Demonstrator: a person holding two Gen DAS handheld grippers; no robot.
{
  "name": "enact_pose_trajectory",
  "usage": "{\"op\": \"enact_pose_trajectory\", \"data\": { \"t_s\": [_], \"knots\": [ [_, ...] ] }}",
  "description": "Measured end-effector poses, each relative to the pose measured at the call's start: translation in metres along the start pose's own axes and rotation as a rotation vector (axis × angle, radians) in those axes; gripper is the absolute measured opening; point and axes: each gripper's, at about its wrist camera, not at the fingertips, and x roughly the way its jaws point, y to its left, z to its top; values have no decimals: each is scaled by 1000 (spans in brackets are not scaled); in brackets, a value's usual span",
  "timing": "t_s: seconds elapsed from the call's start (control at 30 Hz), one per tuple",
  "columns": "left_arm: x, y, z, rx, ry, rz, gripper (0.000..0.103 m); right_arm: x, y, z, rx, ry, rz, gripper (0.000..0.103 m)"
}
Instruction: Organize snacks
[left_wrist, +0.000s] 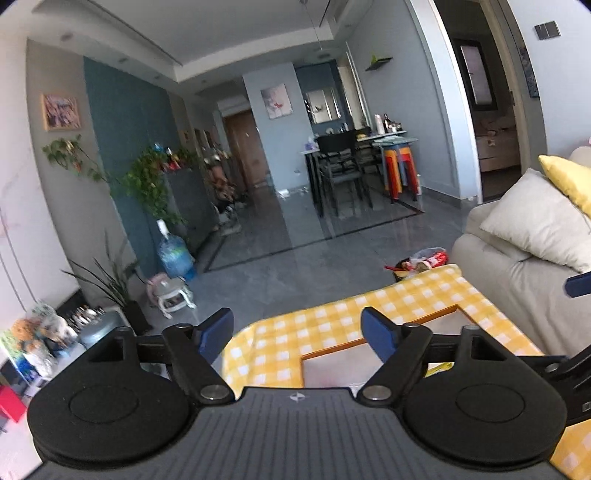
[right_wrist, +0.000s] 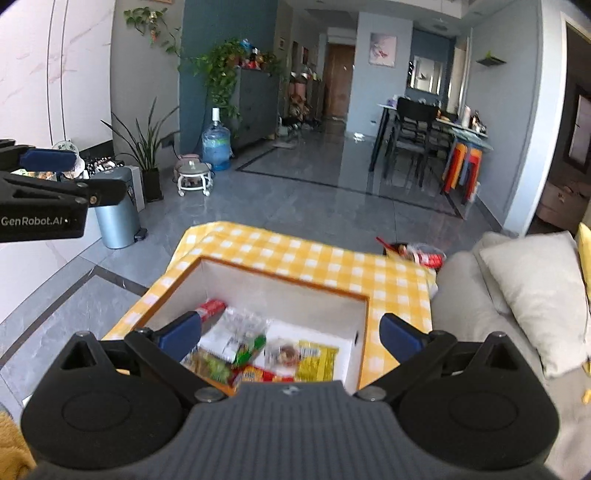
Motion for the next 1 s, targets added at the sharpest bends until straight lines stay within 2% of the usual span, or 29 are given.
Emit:
{"op": "enact_pose_trajectory", "data": {
  "t_s": [0.1,0.4,0.57,0.73,1.0],
  "knots": [
    [-8,-4,-10,0,15,4,95,-14,3,-11,16,-6,-12,99],
    [-18,3,-46,-158,190,-14,95,-36,24,-43,66,-23,-76,99],
    [-16,10,-65,-216,295,-8,95,-32,36,-61,50,-5,-66,99],
    [-19,9,-81,-235,356,-18,95,-25,40,-72,47,30,-54,99],
    [-11,-2,-88,-240,417,-37,95,-19,34,-79,141,80,-35,99]
  ]
}}
